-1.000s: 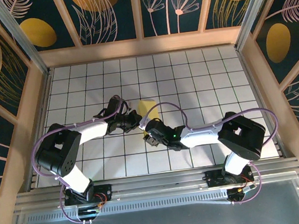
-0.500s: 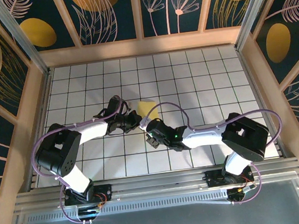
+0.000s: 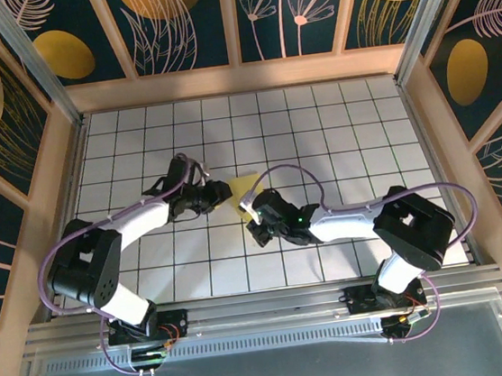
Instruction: Fold a paper plane with a square sheet of paper (fold left side to right side)
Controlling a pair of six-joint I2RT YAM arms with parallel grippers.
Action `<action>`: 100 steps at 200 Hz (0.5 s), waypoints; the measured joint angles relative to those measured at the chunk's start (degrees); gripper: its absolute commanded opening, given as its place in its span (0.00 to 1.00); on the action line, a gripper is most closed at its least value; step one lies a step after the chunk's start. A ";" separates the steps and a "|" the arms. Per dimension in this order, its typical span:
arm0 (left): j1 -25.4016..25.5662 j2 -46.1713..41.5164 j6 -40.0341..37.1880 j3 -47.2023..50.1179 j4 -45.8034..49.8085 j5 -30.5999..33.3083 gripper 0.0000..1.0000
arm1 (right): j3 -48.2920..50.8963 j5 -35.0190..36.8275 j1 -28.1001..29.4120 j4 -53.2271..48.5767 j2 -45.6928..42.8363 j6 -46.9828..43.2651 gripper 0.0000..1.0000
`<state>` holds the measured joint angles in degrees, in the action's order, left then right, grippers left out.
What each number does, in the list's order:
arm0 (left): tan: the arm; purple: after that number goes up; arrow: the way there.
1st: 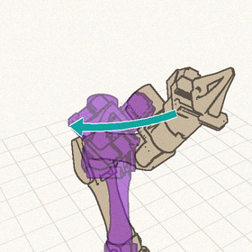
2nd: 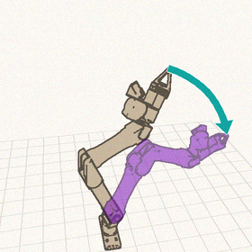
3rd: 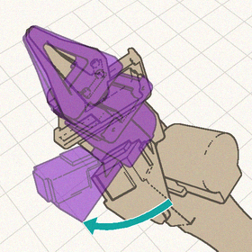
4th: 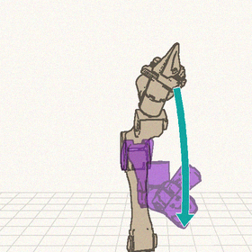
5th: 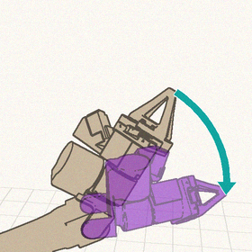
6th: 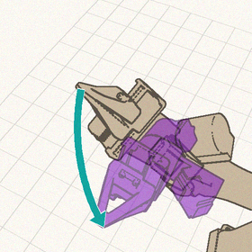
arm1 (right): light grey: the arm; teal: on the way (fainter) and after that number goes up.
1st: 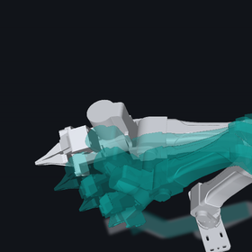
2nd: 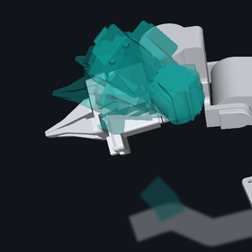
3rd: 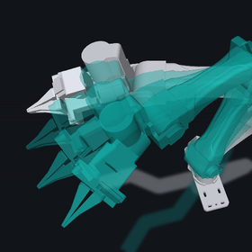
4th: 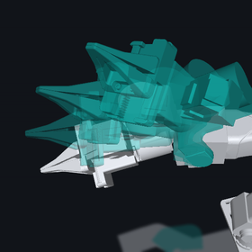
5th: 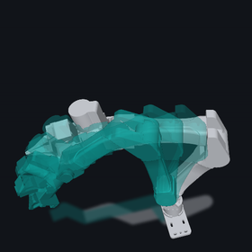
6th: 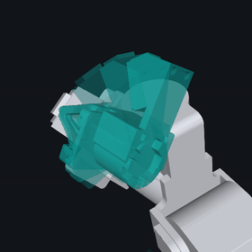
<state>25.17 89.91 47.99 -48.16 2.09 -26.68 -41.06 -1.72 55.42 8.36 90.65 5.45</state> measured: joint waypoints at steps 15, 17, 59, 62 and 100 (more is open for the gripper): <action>-0.26 0.63 -1.40 -2.58 1.01 0.07 0.23 | 0.83 -5.18 -2.38 0.52 0.00 1.90 0.00; -0.26 0.79 -1.79 -2.97 1.14 -0.07 0.22 | 0.96 -5.81 -2.69 0.57 0.00 2.19 0.00; 0.17 8.33 -4.17 -8.20 0.98 -2.91 0.13 | 2.58 -16.11 -6.62 2.49 0.02 6.12 0.00; 0.31 9.25 -4.37 -8.70 1.09 -2.89 0.13 | 2.58 -16.65 -6.75 2.58 0.02 6.16 0.00; 2.62 18.47 -7.45 -15.26 3.37 -3.26 0.10 | 2.58 -21.75 -7.76 4.17 0.15 8.11 0.00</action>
<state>27.79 108.38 40.53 -63.42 5.45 -29.93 -38.48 -23.46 47.66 12.53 90.80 13.56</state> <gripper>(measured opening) 0.110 0.047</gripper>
